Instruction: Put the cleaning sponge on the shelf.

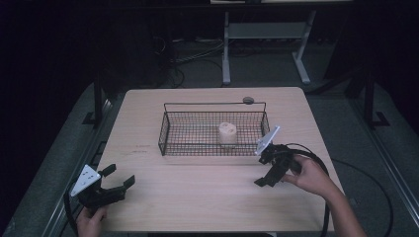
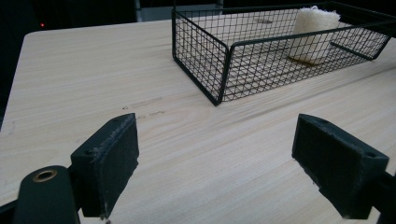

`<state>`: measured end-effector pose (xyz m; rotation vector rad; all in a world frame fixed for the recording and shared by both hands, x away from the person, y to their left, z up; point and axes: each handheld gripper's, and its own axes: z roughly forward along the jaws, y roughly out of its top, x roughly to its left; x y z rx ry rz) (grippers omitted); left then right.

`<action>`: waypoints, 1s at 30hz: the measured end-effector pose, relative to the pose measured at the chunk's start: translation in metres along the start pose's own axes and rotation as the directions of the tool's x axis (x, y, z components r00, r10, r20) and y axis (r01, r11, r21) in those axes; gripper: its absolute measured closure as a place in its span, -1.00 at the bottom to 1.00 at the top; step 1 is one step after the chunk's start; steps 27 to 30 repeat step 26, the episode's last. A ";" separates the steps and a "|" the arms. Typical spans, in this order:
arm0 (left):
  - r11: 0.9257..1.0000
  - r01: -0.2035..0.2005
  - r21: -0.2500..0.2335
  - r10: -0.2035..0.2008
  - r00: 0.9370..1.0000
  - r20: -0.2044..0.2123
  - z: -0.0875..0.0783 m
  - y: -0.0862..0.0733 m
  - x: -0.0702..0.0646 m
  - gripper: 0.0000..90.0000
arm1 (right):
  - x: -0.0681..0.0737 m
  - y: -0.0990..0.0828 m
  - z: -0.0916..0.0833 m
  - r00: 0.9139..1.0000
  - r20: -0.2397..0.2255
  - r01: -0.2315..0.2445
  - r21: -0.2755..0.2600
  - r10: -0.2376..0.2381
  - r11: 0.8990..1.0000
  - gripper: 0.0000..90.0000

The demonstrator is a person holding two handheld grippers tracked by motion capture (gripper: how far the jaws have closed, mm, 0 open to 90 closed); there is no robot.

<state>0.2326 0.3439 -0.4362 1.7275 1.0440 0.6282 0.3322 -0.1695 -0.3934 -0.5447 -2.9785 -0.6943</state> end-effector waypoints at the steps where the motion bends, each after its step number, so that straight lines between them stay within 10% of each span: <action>1: 1.000 0.000 0.000 0.000 1.000 0.000 0.000 0.000 0.000 -0.69 | 0.000 -0.002 0.001 1.000 0.000 -0.005 -0.002 0.005 1.000 -0.64; 30: 1.000 -0.010 0.002 0.010 1.000 0.000 0.000 0.000 -0.003 -0.69 | 0.020 -0.039 0.009 1.000 0.003 -0.019 -0.063 0.019 0.998 -0.64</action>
